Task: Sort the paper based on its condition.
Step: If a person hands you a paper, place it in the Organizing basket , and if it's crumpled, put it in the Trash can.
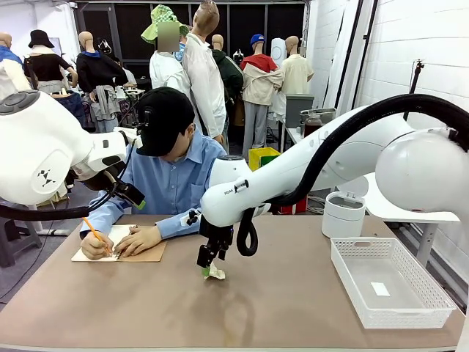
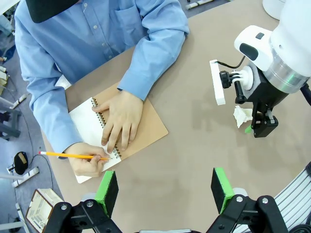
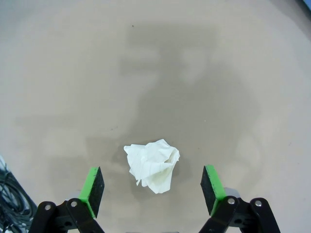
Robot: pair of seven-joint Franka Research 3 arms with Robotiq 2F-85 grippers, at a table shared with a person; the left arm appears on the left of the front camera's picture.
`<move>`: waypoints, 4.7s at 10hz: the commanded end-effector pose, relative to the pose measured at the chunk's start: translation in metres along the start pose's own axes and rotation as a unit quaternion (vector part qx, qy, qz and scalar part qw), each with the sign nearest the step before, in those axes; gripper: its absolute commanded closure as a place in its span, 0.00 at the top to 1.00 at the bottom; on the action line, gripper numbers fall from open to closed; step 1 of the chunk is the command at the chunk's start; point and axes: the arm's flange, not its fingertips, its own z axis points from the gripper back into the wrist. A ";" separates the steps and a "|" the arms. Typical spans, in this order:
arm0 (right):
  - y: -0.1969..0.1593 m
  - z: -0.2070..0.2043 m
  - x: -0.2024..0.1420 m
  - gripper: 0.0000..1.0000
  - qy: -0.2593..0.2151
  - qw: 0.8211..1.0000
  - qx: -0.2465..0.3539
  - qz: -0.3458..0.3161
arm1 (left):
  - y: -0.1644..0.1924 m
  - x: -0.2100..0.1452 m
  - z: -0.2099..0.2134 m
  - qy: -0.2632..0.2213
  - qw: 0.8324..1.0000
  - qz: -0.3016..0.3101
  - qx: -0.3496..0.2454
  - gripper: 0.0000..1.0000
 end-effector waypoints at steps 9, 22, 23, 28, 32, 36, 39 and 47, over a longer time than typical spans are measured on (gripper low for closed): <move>-0.006 -0.016 0.015 1.00 0.031 0.999 0.010 0.012 | 0.000 -0.001 0.000 0.003 1.000 0.000 -0.001 1.00; -0.011 -0.017 0.015 0.42 0.036 0.999 0.014 0.002 | 0.000 -0.001 0.000 0.003 1.000 0.000 -0.001 1.00; -0.011 -0.013 0.014 0.42 0.032 0.999 0.009 0.000 | 0.000 -0.001 0.000 0.003 1.000 0.000 -0.001 1.00; -0.028 0.041 -0.012 0.42 -0.006 0.999 -0.026 -0.046 | 0.000 -0.001 0.000 0.003 1.000 0.000 -0.001 1.00; -0.064 0.122 -0.068 0.42 -0.027 0.987 -0.074 -0.142 | 0.000 -0.001 0.000 0.003 1.000 0.000 -0.001 1.00; -0.103 0.186 -0.121 0.42 -0.045 0.962 -0.117 -0.244 | 0.000 -0.001 0.000 0.003 1.000 0.000 -0.001 1.00; -0.104 0.201 -0.138 0.42 -0.051 0.957 -0.117 -0.262 | 0.000 -0.001 0.000 0.003 1.000 0.000 -0.001 1.00; -0.143 0.216 -0.137 0.42 -0.080 0.879 -0.194 -0.428 | 0.000 -0.001 0.000 0.003 1.000 0.000 -0.001 1.00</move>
